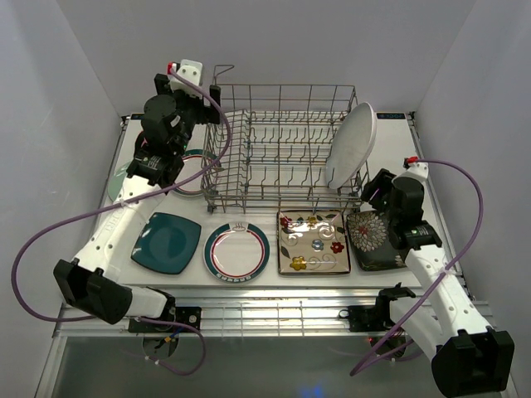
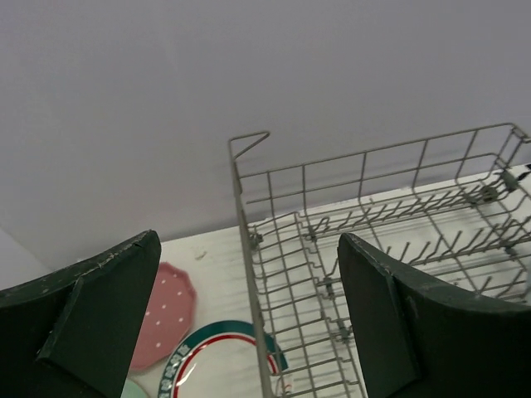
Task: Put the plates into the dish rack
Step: Move the dish rack to the center of the board.
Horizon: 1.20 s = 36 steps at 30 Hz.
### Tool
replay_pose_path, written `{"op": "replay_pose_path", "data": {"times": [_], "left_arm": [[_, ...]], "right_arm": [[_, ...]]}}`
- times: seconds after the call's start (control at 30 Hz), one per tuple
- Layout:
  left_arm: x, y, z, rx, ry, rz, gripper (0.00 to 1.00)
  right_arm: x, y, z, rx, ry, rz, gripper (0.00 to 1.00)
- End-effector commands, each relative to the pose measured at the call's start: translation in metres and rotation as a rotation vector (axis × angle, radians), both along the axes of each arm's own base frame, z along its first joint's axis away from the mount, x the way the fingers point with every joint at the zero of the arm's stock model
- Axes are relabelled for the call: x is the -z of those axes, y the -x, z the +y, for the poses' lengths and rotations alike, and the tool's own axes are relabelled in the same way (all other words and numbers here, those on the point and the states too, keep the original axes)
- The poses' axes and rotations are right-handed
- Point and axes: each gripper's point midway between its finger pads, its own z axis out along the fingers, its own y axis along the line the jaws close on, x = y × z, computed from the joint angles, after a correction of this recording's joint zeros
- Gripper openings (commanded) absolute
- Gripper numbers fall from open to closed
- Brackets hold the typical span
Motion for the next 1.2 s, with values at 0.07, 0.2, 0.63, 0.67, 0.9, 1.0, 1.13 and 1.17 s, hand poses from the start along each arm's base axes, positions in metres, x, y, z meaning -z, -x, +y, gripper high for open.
{"op": "replay_pose_path", "data": {"times": [0.07, 0.2, 0.63, 0.67, 0.9, 1.0, 1.13, 1.17], "left_arm": [[0.025, -0.007, 0.031, -0.078, -0.026, 0.053, 0.98], [0.049, -0.021, 0.044, -0.111, -0.044, 0.106, 0.98], [0.1, -0.057, 0.069, -0.145, -0.034, 0.244, 0.94], [0.103, -0.059, 0.068, -0.138, -0.033, 0.254, 0.93], [0.117, -0.065, 0.052, -0.064, -0.009, 0.313, 0.91], [0.118, -0.065, 0.047, -0.043, 0.002, 0.325, 0.91], [0.133, -0.07, 0.045, -0.039, 0.001, 0.375, 0.9], [0.134, -0.072, 0.045, -0.043, 0.0, 0.38, 0.89]], "right_arm": [[-0.019, -0.005, 0.008, -0.021, -0.065, -0.099, 0.61], [-0.016, -0.008, 0.01, -0.032, -0.068, -0.084, 0.61], [0.003, -0.021, 0.013, -0.026, -0.076, -0.048, 0.53], [0.004, -0.022, 0.013, -0.025, -0.076, -0.047, 0.53], [0.007, -0.026, 0.016, -0.038, -0.077, -0.038, 0.48], [0.007, -0.026, 0.016, -0.043, -0.077, -0.038, 0.47], [0.009, -0.026, 0.015, -0.038, -0.075, -0.035, 0.42], [0.009, -0.026, 0.015, -0.036, -0.076, -0.035, 0.4]]}}
